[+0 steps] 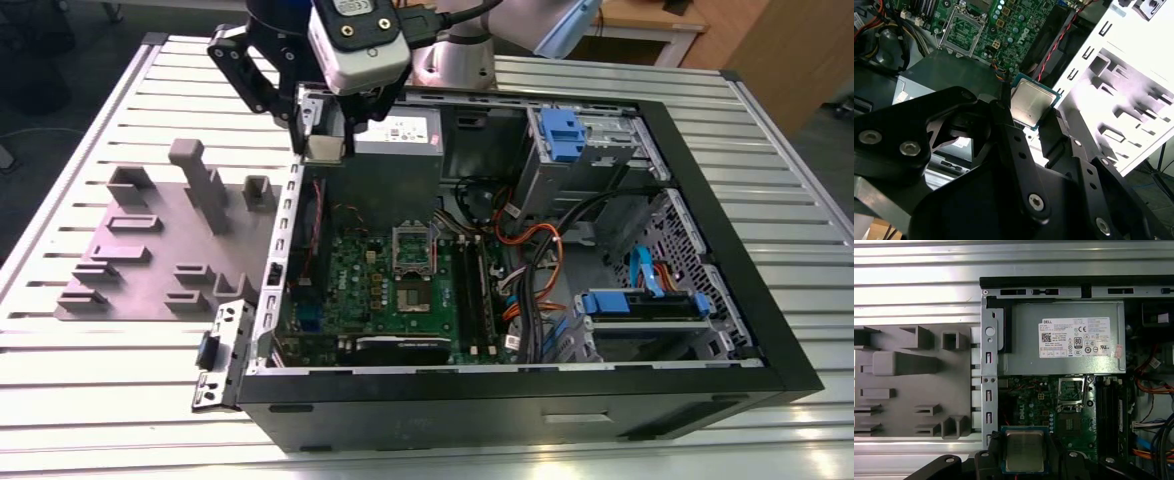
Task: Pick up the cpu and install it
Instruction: 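Pick up the cpu and move it towards the insertion slot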
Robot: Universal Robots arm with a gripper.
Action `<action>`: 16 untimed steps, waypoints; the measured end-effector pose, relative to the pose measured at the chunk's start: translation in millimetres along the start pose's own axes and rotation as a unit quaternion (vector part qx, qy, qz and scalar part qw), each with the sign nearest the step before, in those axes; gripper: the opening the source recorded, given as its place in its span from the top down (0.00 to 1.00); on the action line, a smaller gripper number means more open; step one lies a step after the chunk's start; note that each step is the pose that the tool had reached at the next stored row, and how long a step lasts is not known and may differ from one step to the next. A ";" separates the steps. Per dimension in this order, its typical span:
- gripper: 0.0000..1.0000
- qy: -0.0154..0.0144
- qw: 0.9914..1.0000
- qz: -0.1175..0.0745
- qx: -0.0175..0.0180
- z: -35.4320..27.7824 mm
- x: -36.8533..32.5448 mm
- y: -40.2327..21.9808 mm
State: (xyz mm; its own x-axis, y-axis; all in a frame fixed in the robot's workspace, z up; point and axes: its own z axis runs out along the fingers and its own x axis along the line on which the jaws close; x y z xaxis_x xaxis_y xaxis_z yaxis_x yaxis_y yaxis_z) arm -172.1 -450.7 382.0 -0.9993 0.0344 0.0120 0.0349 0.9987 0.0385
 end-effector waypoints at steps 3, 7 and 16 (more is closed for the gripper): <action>0.53 0.000 1.000 0.000 0.000 0.0 -0.9 0.0; 0.53 0.000 1.000 0.000 0.000 0.0 -2.3 0.1; 0.53 0.000 1.000 0.000 0.000 0.0 -4.3 0.2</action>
State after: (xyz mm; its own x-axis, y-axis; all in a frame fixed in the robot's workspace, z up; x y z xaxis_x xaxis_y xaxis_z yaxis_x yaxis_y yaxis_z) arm -167.8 -450.7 382.0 -0.9993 0.0346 0.0120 0.0350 0.9986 0.0385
